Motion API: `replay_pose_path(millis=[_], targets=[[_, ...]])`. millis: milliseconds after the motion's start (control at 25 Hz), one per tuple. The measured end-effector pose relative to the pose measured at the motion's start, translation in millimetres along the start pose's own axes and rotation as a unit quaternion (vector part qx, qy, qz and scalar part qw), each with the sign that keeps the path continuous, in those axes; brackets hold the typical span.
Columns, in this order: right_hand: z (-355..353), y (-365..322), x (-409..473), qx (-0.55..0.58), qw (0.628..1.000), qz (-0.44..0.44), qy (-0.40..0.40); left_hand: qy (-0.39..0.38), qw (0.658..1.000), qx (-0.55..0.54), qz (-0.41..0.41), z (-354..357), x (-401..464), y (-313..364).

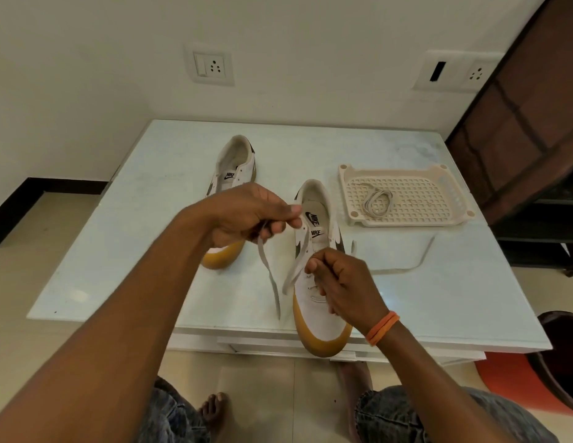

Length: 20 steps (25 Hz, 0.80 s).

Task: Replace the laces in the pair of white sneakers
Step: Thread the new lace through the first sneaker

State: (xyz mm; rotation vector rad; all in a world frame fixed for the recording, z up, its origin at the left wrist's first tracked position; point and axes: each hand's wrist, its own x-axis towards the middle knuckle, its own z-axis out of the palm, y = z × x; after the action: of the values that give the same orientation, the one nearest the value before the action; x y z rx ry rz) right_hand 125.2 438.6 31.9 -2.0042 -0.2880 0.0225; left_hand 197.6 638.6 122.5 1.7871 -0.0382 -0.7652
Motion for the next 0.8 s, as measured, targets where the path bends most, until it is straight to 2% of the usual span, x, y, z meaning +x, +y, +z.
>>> replay_pose_path(millis=[80,160,280,400,520,640,720,800], targets=[[6,-6,-3,0.078,0.996,0.037,-0.020,-0.013,1.000,0.006,0.001,-2,-2,0],[8,-9,-2,0.142,0.987,0.051,-0.048,-0.060,0.996,0.066,-0.026,9,0,-3],[9,-4,0,0.055,0.998,-0.005,-0.030,-0.054,0.992,0.094,-0.060,23,4,-5],[12,5,0,-0.017,0.999,0.020,-0.033,-0.038,0.998,-0.003,-0.051,10,0,3],[14,10,-4,-0.130,0.981,0.020,-0.145,0.065,0.991,-0.112,-0.023,-13,-7,6],[19,10,-5,-0.202,0.956,0.001,-0.213,0.206,0.973,-0.077,-0.074,-25,-7,-2],[21,9,-4,-0.198,0.956,0.011,-0.217,0.231,0.967,-0.062,-0.091,-22,-7,-5],[20,4,-3,-0.160,0.975,0.028,-0.155,0.189,0.972,-0.101,-0.094,-10,-5,-2]])
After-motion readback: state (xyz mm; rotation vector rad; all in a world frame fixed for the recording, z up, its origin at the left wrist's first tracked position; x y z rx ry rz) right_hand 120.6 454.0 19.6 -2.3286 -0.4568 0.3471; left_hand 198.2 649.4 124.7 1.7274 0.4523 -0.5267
